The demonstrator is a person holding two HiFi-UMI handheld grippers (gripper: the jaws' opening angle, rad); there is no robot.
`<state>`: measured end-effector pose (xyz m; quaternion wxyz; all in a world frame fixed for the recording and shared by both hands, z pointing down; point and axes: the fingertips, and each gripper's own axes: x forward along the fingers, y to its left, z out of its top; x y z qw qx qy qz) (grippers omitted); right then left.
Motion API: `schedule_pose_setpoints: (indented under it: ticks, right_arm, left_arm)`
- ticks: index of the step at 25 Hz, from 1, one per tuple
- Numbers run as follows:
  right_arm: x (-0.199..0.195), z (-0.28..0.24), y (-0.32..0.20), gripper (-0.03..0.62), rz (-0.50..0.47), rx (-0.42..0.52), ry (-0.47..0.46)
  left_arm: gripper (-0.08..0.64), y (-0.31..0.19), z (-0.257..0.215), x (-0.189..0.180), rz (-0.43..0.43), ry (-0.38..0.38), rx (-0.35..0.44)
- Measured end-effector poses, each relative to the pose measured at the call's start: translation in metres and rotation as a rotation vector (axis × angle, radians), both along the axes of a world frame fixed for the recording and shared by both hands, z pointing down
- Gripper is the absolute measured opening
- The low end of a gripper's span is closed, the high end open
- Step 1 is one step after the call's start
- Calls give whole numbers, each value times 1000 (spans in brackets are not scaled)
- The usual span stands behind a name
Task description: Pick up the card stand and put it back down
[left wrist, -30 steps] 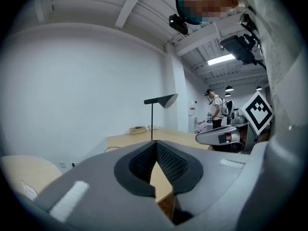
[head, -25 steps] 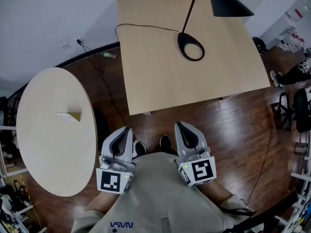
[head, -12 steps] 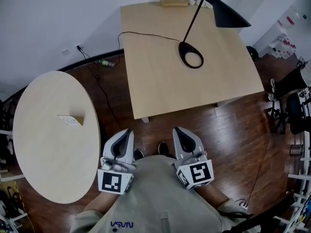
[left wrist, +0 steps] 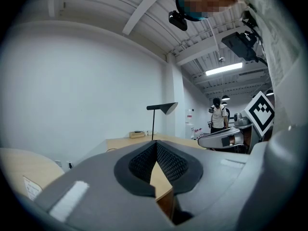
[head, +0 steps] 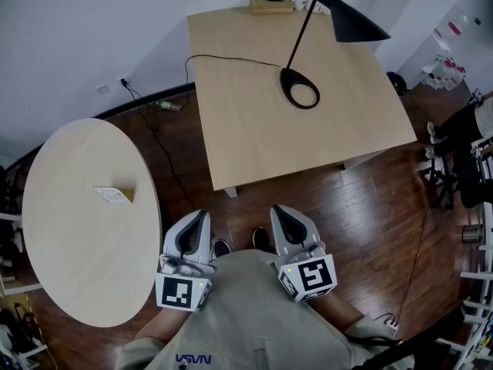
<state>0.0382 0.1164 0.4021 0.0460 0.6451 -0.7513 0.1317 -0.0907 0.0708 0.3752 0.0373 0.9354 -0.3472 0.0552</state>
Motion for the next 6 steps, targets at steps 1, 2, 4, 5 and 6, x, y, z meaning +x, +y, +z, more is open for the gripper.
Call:
schedule_pose_setpoints:
  ticks: [1, 2, 4, 5, 6]
  right_arm:
    - [-1, 0, 1, 0, -1, 0, 1]
    - [-2, 0, 1, 0, -2, 1, 1]
    - [-3, 0, 2, 0, -4, 3, 2]
    - [-3, 1, 3, 0, -6, 3, 3]
    - [-3, 1, 4, 0, -7, 4, 5]
  left_arm:
    - [3, 1, 0, -1, 0, -1, -1]
    - [3, 1, 1, -1, 0, -1, -2]
    - [3, 3, 2, -2, 1, -2, -3]
    - [3, 4, 2, -2, 2, -1, -4]
    - [3, 4, 3, -3, 2, -1, -4]
